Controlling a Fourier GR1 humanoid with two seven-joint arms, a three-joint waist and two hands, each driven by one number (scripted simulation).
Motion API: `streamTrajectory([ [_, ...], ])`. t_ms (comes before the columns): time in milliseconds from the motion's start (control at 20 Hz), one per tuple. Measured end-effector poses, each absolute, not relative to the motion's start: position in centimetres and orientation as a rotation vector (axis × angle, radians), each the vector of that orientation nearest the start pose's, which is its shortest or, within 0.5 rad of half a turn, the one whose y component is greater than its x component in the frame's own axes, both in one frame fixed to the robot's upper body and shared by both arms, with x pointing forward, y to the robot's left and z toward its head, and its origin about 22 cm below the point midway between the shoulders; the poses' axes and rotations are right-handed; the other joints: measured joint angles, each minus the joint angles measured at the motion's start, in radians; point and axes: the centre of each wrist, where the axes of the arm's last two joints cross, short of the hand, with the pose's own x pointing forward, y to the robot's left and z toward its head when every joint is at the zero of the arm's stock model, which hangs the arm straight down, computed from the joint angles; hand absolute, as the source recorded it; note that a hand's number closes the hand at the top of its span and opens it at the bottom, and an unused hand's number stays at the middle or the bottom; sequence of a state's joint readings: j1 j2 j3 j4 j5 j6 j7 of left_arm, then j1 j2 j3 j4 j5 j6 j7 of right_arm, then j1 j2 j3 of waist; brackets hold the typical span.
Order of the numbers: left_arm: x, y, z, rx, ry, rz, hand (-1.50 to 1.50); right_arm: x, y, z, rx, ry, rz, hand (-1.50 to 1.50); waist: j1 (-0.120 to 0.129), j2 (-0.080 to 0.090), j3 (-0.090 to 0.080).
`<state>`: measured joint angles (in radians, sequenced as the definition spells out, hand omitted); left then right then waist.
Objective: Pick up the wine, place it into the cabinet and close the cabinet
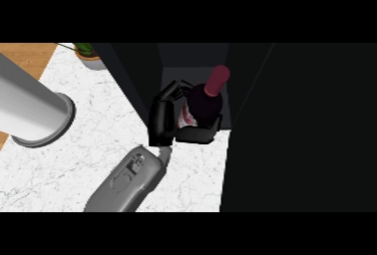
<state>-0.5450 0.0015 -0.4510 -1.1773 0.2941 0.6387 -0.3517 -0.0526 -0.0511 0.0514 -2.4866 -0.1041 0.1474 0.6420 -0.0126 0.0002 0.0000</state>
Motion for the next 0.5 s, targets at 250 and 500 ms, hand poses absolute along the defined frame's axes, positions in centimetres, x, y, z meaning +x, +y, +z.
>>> streamTrajectory([
  [250,32.8,7.3,3.0,-0.003,-1.926,0.066,1.50,15.2,-21.7,20.1,0.157,-1.893,0.278,-1.50,0.000,0.000,0.000],
  [500,33.8,8.0,2.7,0.003,-1.924,0.088,1.50,15.3,-21.6,20.7,0.152,-1.890,0.271,-1.50,0.001,0.000,0.000],
])
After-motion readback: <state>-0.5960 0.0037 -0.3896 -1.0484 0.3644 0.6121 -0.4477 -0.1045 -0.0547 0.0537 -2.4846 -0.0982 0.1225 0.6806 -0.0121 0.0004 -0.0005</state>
